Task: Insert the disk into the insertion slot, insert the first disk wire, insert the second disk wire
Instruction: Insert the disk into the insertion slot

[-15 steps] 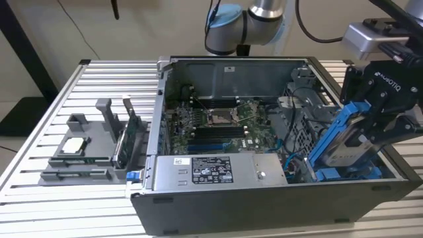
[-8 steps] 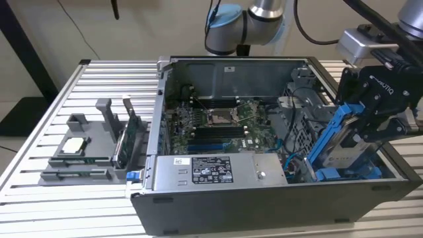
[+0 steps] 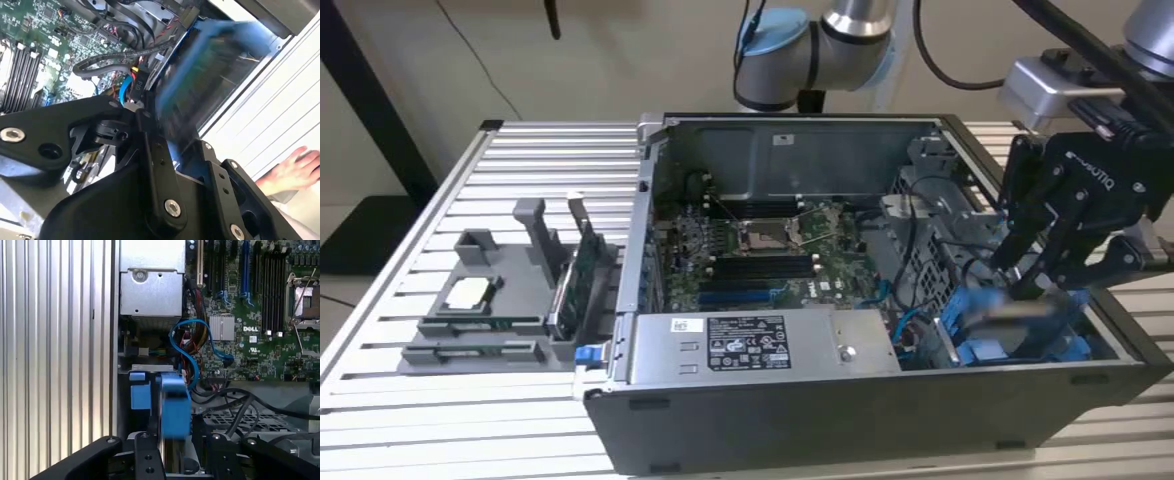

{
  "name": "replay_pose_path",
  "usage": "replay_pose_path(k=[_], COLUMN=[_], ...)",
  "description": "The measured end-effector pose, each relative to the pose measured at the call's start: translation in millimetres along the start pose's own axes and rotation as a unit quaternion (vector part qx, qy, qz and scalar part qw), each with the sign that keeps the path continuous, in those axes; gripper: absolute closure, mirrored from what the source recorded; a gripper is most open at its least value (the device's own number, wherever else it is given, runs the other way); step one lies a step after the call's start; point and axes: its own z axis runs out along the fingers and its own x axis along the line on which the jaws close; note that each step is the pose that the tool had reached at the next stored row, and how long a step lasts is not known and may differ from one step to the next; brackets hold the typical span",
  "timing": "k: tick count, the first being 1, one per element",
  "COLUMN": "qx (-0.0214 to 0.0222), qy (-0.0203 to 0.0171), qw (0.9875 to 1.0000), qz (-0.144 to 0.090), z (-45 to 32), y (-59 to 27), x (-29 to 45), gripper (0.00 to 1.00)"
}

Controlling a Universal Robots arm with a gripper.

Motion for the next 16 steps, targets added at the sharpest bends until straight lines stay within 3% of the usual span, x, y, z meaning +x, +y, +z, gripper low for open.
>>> replay_pose_path(k=[4, 6, 10, 16], qx=[0.0000, 0.0000, 0.0004, 0.0056], qy=[-0.0003, -0.0027, -0.0179, -0.0326], qw=[1.0000, 1.0000, 0.9998, 0.9995], qz=[0.000, 0.000, -0.001, -0.002], z=[-4.8, -4.8, -4.8, -2.6], y=[0.3, 0.3, 0.2, -0.1], x=[-0.3, -1.1, -4.8, -8.0], gripper=[0.59, 0.59, 0.59, 0.59])
